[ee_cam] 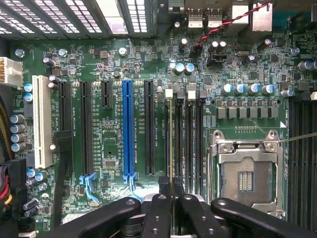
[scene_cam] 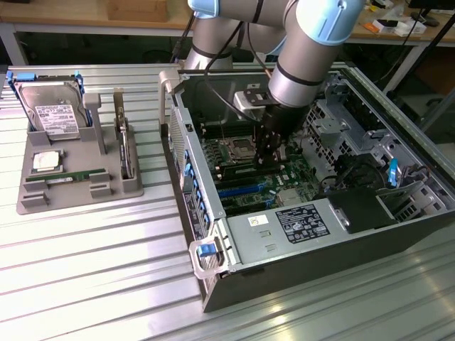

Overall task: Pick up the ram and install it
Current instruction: 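Insert the ram into the slot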

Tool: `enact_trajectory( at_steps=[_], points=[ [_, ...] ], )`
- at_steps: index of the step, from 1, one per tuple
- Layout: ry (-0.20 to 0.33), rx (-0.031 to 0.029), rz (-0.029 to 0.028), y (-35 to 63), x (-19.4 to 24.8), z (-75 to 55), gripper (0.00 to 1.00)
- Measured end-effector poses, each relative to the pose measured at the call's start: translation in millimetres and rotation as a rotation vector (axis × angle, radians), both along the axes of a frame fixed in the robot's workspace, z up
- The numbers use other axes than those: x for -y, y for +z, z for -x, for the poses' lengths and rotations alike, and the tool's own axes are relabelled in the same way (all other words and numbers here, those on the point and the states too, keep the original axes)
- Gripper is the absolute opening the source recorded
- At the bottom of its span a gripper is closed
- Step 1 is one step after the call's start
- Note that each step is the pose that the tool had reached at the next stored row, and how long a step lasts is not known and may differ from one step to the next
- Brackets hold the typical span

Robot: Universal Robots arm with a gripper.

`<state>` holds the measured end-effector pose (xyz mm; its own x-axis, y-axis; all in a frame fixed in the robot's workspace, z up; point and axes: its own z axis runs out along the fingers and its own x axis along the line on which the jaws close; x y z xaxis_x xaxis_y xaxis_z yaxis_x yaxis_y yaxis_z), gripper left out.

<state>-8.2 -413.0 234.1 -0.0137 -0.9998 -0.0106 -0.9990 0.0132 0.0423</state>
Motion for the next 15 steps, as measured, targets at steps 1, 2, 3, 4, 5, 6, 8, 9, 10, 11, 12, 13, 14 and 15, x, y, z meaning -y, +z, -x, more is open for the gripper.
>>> enact_trajectory(
  at_steps=[1,2,3,4,5,6,8,9,10,11,12,13,14,15],
  points=[
    [0.004,-0.0001,0.0001,0.1,-0.3,0.1,0.12],
    [0.009,-0.0001,0.0001,0.1,-0.7,0.1,0.12],
    [0.009,-0.0001,0.0002,0.1,-0.6,0.1,0.12],
    [0.009,-0.0001,0.0002,0.1,-0.7,0.2,0.12],
    [0.009,-0.0001,-0.0014,-0.1,-0.1,0.5,0.12],
    [0.009,-0.0001,-0.0018,-0.8,0.1,0.5,0.12],
    [0.009,-0.0002,-0.0018,-1.5,0.3,0.5,0.12],
    [0.009,-0.0002,-0.0019,-1.6,0.3,0.5,0.12],
    [0.009,-0.0001,-0.0019,-1.6,0.3,0.5,0.12],
    [0.009,-0.0001,-0.002,-1.7,0.3,0.5,0.12],
    [0.009,-0.0001,-0.0019,-1.6,0.3,0.5,0.2],
    [0.009,0.0003,-0.0021,2.1,0.3,0.5,0.2],
    [0.009,0.0006,-0.0014,11.0,0.1,0.4,0.2],
    [0.009,0.0007,0.0003,18.9,-0.5,0.5,0.2]
  ],
)
